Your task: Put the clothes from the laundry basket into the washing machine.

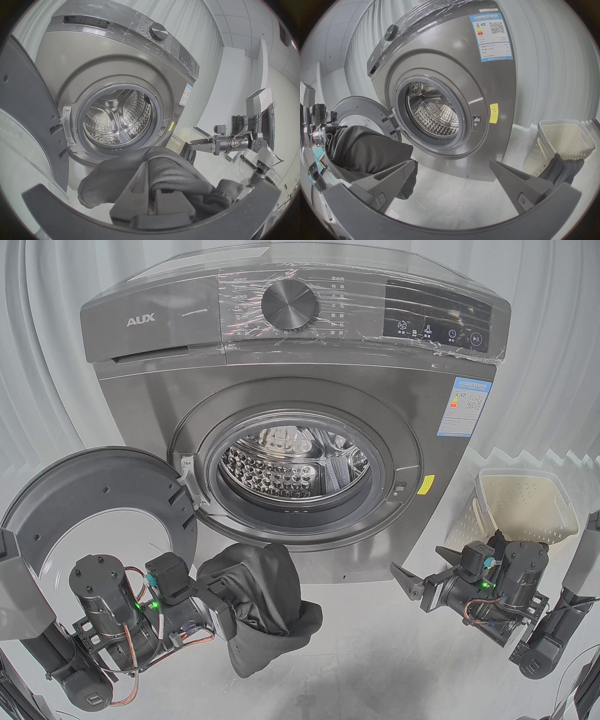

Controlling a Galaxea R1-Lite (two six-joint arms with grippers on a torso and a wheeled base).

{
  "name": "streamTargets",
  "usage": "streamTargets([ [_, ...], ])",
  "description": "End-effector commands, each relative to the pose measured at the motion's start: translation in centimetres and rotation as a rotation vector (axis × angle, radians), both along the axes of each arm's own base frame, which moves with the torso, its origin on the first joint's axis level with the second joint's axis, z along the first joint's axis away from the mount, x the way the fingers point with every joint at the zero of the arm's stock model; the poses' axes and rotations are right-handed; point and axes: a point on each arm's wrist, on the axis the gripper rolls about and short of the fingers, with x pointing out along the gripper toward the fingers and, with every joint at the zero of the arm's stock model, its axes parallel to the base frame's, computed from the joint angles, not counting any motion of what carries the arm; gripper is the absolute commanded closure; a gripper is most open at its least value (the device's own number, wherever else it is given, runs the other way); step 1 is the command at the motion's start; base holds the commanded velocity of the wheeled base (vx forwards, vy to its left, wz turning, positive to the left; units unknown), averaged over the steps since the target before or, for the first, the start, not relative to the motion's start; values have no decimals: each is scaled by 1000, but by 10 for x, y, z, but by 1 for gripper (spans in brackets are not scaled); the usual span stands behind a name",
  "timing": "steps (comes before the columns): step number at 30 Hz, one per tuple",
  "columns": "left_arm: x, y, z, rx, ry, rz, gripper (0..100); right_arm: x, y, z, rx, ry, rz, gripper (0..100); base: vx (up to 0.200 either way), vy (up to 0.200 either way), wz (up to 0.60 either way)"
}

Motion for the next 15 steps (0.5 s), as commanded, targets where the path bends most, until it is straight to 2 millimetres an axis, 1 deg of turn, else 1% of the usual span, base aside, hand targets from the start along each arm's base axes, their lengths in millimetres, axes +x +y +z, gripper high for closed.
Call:
streamTargets([
  [1,0,-3,-3,7,9,-8,100,-1,1,0,-1,1,4,0,200,0,0],
  [2,0,-3,-3,8,10,-10,100,-1,1,0,-1,1,4,0,200,0,0],
  [10,-2,-4,-5,17,15,-18,100,-2,4,0,1,2,18,0,0,0,0],
  [14,-1,-5,-7,22,21,-18,100,-3,4,-1,0,3,21,0,200,0,0],
  [15,-1,-5,-7,22,21,-19,100,-3,4,-1,0,3,21,0,0,0,0],
])
